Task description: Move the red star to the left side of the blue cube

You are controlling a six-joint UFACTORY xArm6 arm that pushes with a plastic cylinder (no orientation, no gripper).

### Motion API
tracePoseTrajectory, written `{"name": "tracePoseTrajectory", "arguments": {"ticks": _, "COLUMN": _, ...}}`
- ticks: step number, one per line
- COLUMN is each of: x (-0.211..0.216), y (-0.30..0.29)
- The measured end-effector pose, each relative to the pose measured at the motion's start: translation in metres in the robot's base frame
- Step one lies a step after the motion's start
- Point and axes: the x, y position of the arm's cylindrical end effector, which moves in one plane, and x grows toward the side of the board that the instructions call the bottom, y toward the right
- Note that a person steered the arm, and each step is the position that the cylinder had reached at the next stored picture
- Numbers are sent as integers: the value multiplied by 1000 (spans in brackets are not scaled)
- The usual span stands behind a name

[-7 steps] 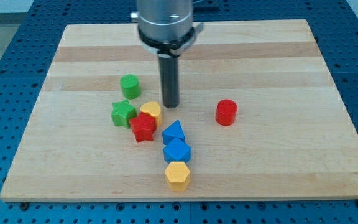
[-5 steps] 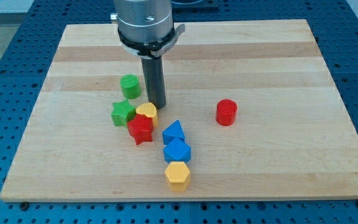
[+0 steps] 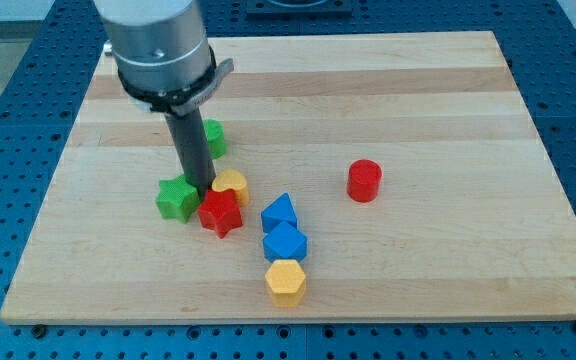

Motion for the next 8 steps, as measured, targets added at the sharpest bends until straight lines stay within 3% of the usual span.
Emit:
{"name": "tracePoseTrajectory", "arguments": {"ticks": 3, "x": 29, "y": 44}}
{"name": "tracePoseTrajectory", "arguments": {"ticks": 8, "x": 43, "y": 38}}
